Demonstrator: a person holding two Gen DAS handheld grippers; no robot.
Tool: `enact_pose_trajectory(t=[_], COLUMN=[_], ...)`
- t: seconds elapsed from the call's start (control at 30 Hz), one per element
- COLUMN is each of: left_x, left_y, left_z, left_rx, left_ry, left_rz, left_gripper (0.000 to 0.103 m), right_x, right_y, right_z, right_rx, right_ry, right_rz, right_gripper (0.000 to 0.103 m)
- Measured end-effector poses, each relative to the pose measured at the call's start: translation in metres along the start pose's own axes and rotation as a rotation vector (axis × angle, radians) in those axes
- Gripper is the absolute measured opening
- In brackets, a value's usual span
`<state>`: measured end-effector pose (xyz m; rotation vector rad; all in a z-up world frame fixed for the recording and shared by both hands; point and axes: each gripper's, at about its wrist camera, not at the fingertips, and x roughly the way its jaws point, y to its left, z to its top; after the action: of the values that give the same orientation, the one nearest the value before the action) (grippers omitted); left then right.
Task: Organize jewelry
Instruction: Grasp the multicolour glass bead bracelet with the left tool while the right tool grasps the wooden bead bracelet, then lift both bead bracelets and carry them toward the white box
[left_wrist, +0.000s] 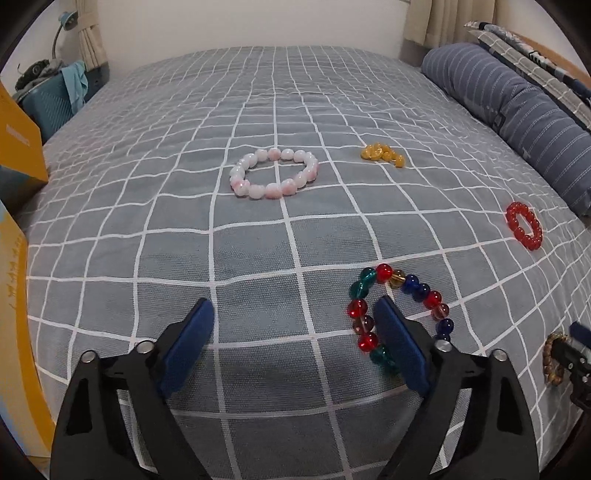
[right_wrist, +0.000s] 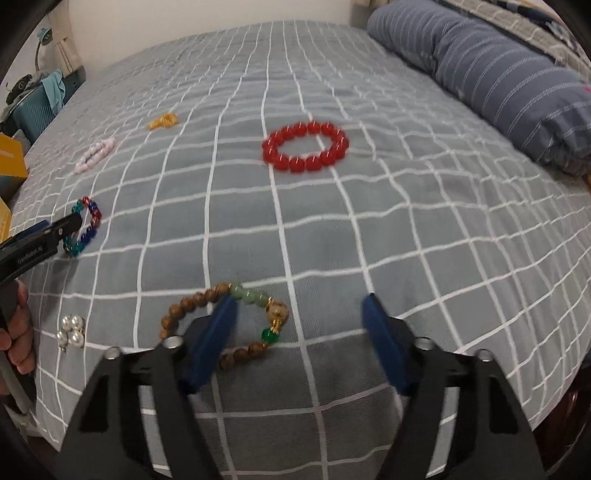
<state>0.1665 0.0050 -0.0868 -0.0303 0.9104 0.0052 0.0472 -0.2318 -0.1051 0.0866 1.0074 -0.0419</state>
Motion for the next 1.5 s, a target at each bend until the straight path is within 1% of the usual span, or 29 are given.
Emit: enact_pose_trajectory(t=[0.03, 0.07, 0.13, 0.17, 0.2, 0.23, 0.27, 0.3, 0.33, 0.4, 0.43, 0.47, 0.53, 0.67, 1.0, 1.37, 1.5], left_x=[0.000, -0.001, -0.002, -0.003, -0.003, -0.004, -0.005, -0.005, -0.006, -0.007, -0.008, -0.008, -0.010, -0.018, -0.040, -0.071, -0.083], left_y=[0.001, 0.001, 0.001, 0.001, 0.001, 0.002, 0.002, 0.003, 0.004, 0.006, 0.007, 0.006, 0.006, 0.005, 0.006, 0.006, 0.005], left_z=[0.000, 0.001, 0.001, 0.001, 0.001, 0.002, 0.002, 0.003, 0.003, 0.004, 0.004, 0.004, 0.005, 0.007, 0.016, 0.029, 0.033], left_rx=[-0.006, -0.007, -0.004, -0.003, -0.003, -0.003, -0.005, -0.009, -0.013, -0.020, -0.021, -0.020, -0.019, -0.019, -0.025, -0.028, -0.022], left_ry=[0.000, 0.002, 0.007, 0.010, 0.014, 0.018, 0.023, 0.028, 0.033, 0.046, 0.048, 0.052, 0.057, 0.061, 0.038, 0.011, 0.000], left_rz=[-0.005, -0.009, -0.013, -0.014, -0.018, -0.022, -0.024, -0.029, -0.033, -0.043, -0.044, -0.045, -0.048, -0.054, -0.069, -0.103, -0.102], left_gripper=[0.074, 0.070, 0.056, 0.052, 0.045, 0.037, 0.033, 0.025, 0.019, 0.011, 0.010, 0.009, 0.009, 0.009, 0.009, 0.009, 0.009], right_x=[0.000, 0.000, -0.001, -0.002, -0.003, -0.004, -0.004, -0.004, -0.005, -0.006, -0.006, -0.007, -0.010, -0.016, -0.040, -0.064, -0.073], right_y=[0.000, 0.000, 0.002, 0.003, 0.005, 0.005, 0.005, 0.005, 0.004, 0.001, 0.000, 0.000, -0.001, -0.001, 0.002, 0.008, 0.010], right_z=[-0.001, -0.001, -0.002, -0.002, -0.002, -0.002, -0.002, -0.002, -0.002, -0.001, -0.001, -0.001, -0.001, 0.001, 0.010, 0.021, 0.026], right_rx=[0.003, 0.003, -0.001, -0.005, -0.011, -0.014, -0.015, -0.014, -0.011, -0.003, 0.000, 0.003, 0.006, 0.008, 0.009, 0.003, 0.002], right_ry=[-0.001, -0.001, 0.000, 0.000, 0.000, 0.001, 0.001, 0.002, 0.002, 0.004, 0.006, 0.006, 0.003, -0.006, -0.050, -0.097, -0.113], right_rz=[0.009, 0.020, 0.034, 0.032, 0.032, 0.032, 0.029, 0.025, 0.023, 0.024, 0.028, 0.030, 0.027, 0.031, 0.048, 0.060, 0.061], right_gripper=[0.056, 0.049, 0.041, 0.037, 0.034, 0.030, 0.025, 0.023, 0.020, 0.017, 0.016, 0.013, 0.011, 0.011, 0.011, 0.011, 0.011])
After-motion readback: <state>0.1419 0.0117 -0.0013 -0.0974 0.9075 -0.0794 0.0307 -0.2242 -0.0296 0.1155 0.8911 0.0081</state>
